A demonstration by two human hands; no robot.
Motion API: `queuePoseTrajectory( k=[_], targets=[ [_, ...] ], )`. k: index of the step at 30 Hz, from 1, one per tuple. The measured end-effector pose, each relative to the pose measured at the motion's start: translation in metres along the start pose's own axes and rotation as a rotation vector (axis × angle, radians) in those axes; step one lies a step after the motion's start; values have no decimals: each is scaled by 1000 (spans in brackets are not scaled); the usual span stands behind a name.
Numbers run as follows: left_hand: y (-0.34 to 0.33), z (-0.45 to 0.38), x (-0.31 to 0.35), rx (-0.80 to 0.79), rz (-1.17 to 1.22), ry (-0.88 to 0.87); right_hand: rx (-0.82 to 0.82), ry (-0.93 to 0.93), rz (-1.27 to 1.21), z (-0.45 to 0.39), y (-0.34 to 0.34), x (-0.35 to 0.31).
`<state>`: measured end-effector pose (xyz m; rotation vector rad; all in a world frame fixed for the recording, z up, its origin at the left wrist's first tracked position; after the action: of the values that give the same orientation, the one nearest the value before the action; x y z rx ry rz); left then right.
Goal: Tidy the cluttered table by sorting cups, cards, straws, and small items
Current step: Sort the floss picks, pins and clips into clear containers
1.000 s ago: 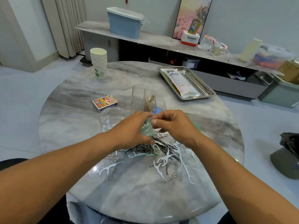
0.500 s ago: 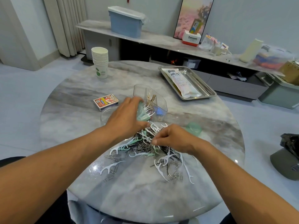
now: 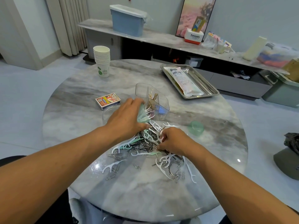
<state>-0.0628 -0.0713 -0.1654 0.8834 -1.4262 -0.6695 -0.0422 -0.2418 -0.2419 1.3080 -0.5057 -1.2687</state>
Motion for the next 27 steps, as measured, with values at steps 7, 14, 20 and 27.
queuePoseTrajectory(
  k=[7,14,20,27],
  targets=[
    [-2,0,0,-18,-19,-10,34,-48,-287,5,26,17],
    [-11,0,1,-82,-75,-24,26,-30,-696,14,52,13],
    [-15,1,0,-91,-34,-33,87,-4,-903,16,61,5],
    [-26,11,11,-180,-126,-138,162,40,-842,14,56,-6]
  ],
)
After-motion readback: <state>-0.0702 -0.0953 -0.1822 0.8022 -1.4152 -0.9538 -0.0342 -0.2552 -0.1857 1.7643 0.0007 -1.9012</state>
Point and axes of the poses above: each hand's wrist, its own z-axis away from the middle knuckle, its own y-axis out of the back of the hand, x = y × z, the point moved 10 cm from there along -z, towards the middle knuckle, and after that the axes turned 8 degrees about y, right-handed, at the moved point
